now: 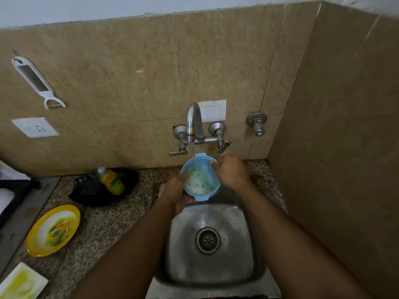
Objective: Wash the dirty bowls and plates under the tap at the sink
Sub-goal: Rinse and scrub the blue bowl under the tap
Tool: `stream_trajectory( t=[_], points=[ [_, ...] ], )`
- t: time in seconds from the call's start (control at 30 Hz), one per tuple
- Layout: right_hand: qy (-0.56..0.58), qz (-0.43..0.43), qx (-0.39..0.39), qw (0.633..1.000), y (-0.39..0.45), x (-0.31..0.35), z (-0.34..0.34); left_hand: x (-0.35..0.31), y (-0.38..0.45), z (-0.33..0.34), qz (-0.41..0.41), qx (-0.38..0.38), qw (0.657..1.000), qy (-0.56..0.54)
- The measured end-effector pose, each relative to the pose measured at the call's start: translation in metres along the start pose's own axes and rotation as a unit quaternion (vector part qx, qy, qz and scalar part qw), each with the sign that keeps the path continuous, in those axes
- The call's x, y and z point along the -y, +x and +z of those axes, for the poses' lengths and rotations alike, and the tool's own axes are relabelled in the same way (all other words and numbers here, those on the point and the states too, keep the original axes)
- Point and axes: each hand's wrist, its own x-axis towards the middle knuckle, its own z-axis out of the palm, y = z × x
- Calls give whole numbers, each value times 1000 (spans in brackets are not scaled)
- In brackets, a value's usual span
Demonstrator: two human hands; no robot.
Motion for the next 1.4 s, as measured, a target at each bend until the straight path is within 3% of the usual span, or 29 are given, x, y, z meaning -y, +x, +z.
stream_trajectory(
  t=[0.1,0.2,0.23,0.3,0.37,0.43,0.53,0.67,0.77,0.87,0.93,1.0,1.17,1.27,1.4],
  points=[
    [-44,-53,-34,997,-10,3,4,-1,1,-2,39,-37,998,39],
    [-112,-247,-73,960,-34,15,15,0,2,1,86,-90,983,132],
    [-114,-330,-61,935,-41,19,19,-1,4,0,91,-116,973,176],
    [-62,-416,58,906,-50,17,28,-4,9,-8,100,-160,957,220],
    [0,-396,171,902,-51,9,33,-7,14,-20,80,-170,962,197],
    [-55,-386,210,897,-44,3,33,-9,14,-28,73,-160,958,225],
    [-283,-383,181,861,-30,8,30,-5,9,-31,85,-164,957,223],
    [-396,-358,134,835,-30,17,48,-5,9,-28,113,-188,945,241],
    [-340,-325,123,874,-46,25,63,-8,-2,-25,123,-251,931,235],
    [-183,-253,137,940,-63,29,76,-2,-9,-26,105,-298,929,194],
    [-143,-260,137,945,-67,24,78,3,-7,-30,97,-293,930,198],
    [-200,-283,151,926,-63,16,78,4,-1,-36,102,-261,932,229],
    [-350,-414,104,834,-38,9,69,-16,2,-42,70,-148,939,302],
    [-421,-448,109,781,-30,9,59,-21,5,-46,42,-117,940,319],
    [-369,-417,134,820,-36,13,54,4,21,-56,70,-157,952,254]
  ],
)
